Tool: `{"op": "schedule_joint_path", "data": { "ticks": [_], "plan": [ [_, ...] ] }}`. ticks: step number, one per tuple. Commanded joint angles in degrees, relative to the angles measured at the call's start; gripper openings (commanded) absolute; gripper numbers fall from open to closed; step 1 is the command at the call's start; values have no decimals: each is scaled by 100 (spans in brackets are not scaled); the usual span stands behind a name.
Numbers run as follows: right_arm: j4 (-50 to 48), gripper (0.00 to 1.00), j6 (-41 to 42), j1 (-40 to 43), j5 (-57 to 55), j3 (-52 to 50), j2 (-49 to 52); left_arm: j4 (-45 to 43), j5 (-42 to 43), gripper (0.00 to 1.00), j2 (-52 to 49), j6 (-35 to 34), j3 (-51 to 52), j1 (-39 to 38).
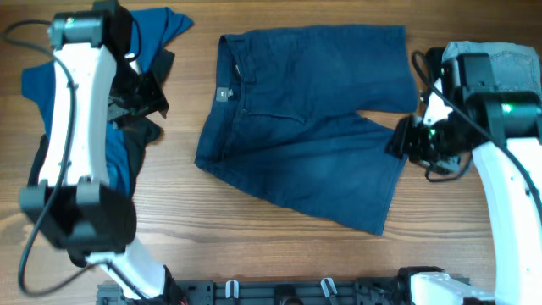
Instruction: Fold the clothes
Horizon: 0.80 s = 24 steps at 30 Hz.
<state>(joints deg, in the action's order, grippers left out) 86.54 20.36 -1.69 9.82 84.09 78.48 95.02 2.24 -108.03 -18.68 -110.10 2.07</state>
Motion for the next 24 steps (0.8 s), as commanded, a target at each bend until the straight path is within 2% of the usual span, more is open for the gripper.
{"op": "schedule_joint_path", "data": {
  "ticks": [1, 4, 7, 11, 14, 16, 17, 18, 19, 20, 21, 24],
  "plan": [
    [219, 58, 391, -68, -195, -291, -378, -127, -79, 63, 732, -592, 557, -234],
    [155, 59, 592, -295, -195, -774, -706, -625, -61, 69, 1036, -621, 1491, -590],
    [-94, 69, 844, -706, -199, -1421, -938, -1587, -83, 71, 1095, -549, 2538, -981],
    [-581, 71, 1071, -1217, -177, -2111, -968, -2680, -101, 71, 1073, -361, 3324, -1161],
    [-1010, 72, 1722, -1491, -282, -2498, -942, -3276, -122, 70, 1073, -476, 3711, -1161],
    [-1222, 71, 2273, -1578, -354, -2662, -931, -3381, -127, 69, 1073, -1012, 3871, -1161],
    [-1309, 71, 2844, -1606, -540, -2758, -931, -3379, -129, 63, 1073, -1641, 3978, -1161],
    [-1397, 71, 3261, -1613, -713, -2844, -931, -3405, -127, 62, 1073, -2251, 4076, -1161],
    [-1519, 76, 3659, -1613, -879, -2944, -931, -3480, -127, 63, 1073, -2782, 4181, -1169],
    [-1661, 88, 4118, -1613, -1016, -3075, -929, -3624, -129, 66, 1073, -3161, 4308, -1196],
    [-1867, 91, 4623, -1613, -1086, -3257, -927, -3915, -125, 68, 1073, -3550, 4498, -1241],
    [-2503, 91, 5488, -1613, -1093, -3834, -927, -4717, -127, 78, 1073, -4500, 5018, -1390]
  ]
}}
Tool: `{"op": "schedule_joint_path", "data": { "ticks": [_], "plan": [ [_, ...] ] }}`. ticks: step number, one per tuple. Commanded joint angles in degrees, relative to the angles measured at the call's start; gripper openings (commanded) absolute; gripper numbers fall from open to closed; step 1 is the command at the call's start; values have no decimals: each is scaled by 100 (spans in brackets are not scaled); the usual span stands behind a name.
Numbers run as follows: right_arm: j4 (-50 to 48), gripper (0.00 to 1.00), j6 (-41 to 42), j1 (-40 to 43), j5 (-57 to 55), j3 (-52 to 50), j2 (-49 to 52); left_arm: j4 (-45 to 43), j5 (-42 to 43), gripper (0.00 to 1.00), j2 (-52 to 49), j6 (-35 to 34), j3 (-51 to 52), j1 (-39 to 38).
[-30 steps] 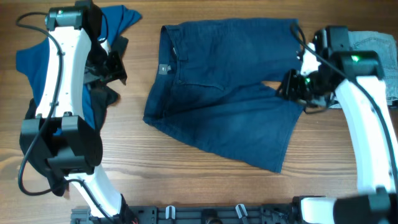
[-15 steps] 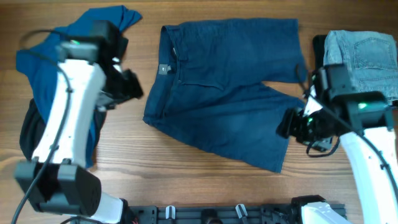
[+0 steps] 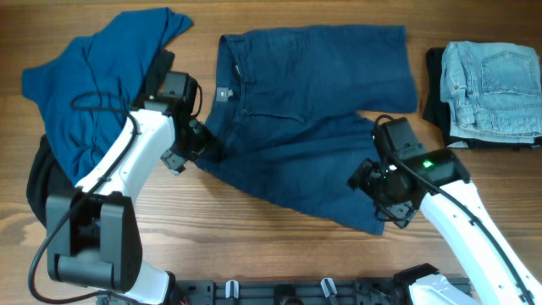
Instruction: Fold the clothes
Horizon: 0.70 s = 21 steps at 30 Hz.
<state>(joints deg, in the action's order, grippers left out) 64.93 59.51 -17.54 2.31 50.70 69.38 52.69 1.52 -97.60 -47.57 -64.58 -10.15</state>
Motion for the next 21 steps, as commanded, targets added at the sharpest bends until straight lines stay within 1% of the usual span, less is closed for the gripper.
{"op": "schedule_joint_path", "data": {
  "ticks": [1, 3, 6, 10, 17, 20, 21],
  "plan": [
    [-452, 91, 1589, -28, -358, -612, -17, -632, -55, 77, 31, -1698, 544, -190],
    [-767, 91, 1593, -28, -361, -935, -4, -999, -57, 77, 31, -1875, 739, -258],
    [-876, 91, 1718, -28, -337, -1279, 59, -1261, -98, 67, 20, -1897, 883, -367],
    [-946, 90, 1952, -28, -177, -1635, 96, -1425, -498, 64, 9, -1904, 920, -520],
    [-1255, 92, 2494, -28, 50, -1720, 164, -1438, -894, 65, -13, -2514, 922, -632],
    [-1587, 92, 2702, -28, 48, -1735, 302, -1449, -1106, 66, -118, -2852, 925, -632],
    [-1644, 92, 2793, -28, 52, -1735, 350, -1462, -1104, 67, -155, -2861, 925, -632]
  ]
}}
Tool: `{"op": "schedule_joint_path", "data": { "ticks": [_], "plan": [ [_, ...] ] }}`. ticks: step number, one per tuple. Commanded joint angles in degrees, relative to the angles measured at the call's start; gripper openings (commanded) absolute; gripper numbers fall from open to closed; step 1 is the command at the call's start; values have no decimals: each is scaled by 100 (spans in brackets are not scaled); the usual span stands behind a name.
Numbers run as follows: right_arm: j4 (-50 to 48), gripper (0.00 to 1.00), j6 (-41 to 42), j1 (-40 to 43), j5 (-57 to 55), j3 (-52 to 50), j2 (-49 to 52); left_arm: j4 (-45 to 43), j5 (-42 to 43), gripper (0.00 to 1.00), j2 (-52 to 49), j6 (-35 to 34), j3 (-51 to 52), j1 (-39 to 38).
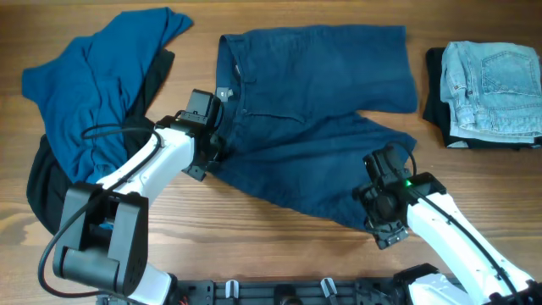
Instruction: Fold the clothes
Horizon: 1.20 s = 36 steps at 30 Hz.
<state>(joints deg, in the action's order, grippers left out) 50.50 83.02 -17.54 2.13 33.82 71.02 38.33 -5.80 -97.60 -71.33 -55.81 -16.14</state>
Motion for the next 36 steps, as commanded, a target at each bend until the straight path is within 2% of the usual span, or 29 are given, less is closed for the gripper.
{"op": "schedule_joint_path", "data": {
  "ticks": [1, 10, 13, 14, 15, 16, 17, 18, 19, 20, 22, 24, 31, 36],
  "plan": [
    [-232, 92, 516, -28, 92, -48, 238, -31, -369, 68, -203, -505, 48, -33],
    [-229, 92, 743, -28, 243, -48, 964, -66, -369, 68, -592, -546, 48, -33],
    [-271, 89, 752, -28, 264, -48, 1158, -107, -369, 72, -671, -549, 48, -33],
    [-273, 84, 732, -28, 260, -48, 1241, -109, -369, 72, -684, -549, 48, -39],
    [-273, 69, 708, -28, 262, -48, 1320, -109, -372, 65, -691, -546, 48, -48],
    [-273, 41, 697, -28, 262, -48, 1394, -109, -367, 62, -693, -546, 48, -52],
    [-275, 19, 695, -28, 260, -48, 1488, -107, -367, 56, -695, -546, 48, -55],
    [-295, 9, 688, -28, 258, -48, 1582, -107, -369, 44, -695, -546, 48, -52],
    [-332, 5, 619, -28, 240, -48, 1659, -109, -367, 38, -695, -546, 48, -52],
    [-402, 5, 468, -28, 216, -48, 1722, -107, -365, 36, -693, -546, 48, -52],
    [-529, 4, 188, -28, 205, -48, 1832, -90, -323, 22, -695, -544, 48, -52],
    [-597, 4, 70, -28, 192, -46, 1843, -39, -304, 4, -693, -542, 48, -52],
    [-251, 4, -90, -4, 236, 245, 1757, 2, -179, 4, -693, -542, 48, -52],
    [407, 4, -208, 37, -435, 859, 1434, 72, -179, 4, -603, -505, 44, -46]
  ]
}}
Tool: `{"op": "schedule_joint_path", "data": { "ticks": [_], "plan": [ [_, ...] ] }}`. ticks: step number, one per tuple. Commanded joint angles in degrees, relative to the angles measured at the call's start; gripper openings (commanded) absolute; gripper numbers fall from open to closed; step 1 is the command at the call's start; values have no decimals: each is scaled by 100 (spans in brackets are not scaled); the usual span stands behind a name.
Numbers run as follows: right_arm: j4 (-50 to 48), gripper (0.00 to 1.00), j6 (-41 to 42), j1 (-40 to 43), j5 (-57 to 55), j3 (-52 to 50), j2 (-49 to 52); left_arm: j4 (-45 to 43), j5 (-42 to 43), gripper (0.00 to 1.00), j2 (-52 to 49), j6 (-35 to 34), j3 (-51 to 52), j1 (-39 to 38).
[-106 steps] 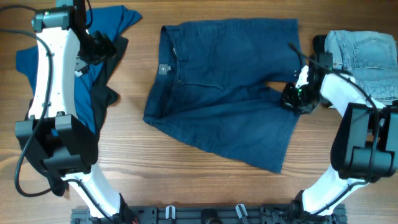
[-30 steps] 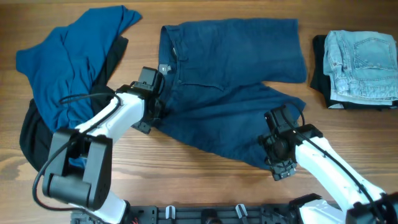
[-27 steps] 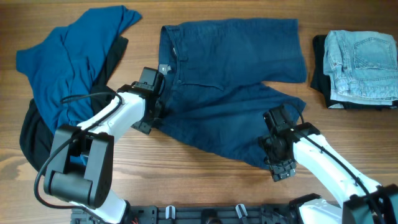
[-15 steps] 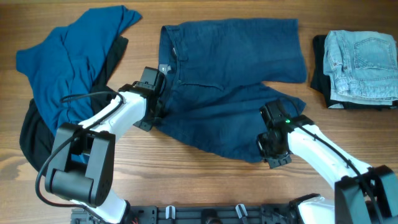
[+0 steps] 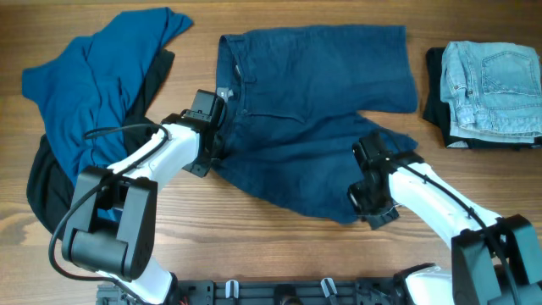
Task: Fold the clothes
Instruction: 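Fold the bottom half up over the top half with both grippers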
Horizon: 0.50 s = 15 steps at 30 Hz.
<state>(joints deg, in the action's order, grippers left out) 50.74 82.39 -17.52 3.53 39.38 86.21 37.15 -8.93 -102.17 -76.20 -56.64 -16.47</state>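
Dark blue denim shorts (image 5: pixel 313 110) lie spread flat across the middle of the wooden table in the overhead view. My left gripper (image 5: pixel 212 151) is down at the shorts' lower-left waist corner; its fingers are hidden under the wrist, so its state does not show. My right gripper (image 5: pixel 366 208) sits on the hem of the nearer leg, which is bunched and drawn in under it, and it appears shut on that hem.
A crumpled blue T-shirt (image 5: pixel 85 76) lies over a black garment (image 5: pixel 38 182) at the far left. Folded light-blue jeans (image 5: pixel 493 80) rest on a dark folded piece at the far right. A black rail (image 5: pixel 279 292) runs along the front edge.
My right gripper has shifted slightly left and farther onto the near leg's hem, and the hem's outer corner has drawn in. The left gripper stays at the waist corner.
At first both arms were out at the sides, the left over the blue T-shirt and the right near the folded jeans. Then both were at the shorts' near edge. They then sat at the waist corner and leg hem, where they are now.
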Motion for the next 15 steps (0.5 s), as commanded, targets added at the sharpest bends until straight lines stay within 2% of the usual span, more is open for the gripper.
{"op": "schedule_joint_path", "data": {
  "ticks": [1, 2, 3, 6, 12, 15],
  "plan": [
    [638, 4, -144, 35, -813, 496, -225, 280, 131, 4, -83, 162, 114, -4],
    [898, 4, -142, 35, -1021, 682, -387, 476, 105, 4, 37, 555, 98, 20],
    [1019, 4, -144, 35, -1115, 780, -492, 625, 63, 4, 166, 654, 98, 39],
    [1311, 4, -153, 33, -1370, 1115, -970, 916, 46, 4, 660, 654, 96, 74],
    [1405, 4, -743, 33, -1364, 1246, -2122, 1641, -492, 4, 2516, 516, 98, 98],
    [1674, 4, -732, 33, -1370, 1246, -2538, 1967, -660, 4, 3331, 503, 98, 98]
  ]
}}
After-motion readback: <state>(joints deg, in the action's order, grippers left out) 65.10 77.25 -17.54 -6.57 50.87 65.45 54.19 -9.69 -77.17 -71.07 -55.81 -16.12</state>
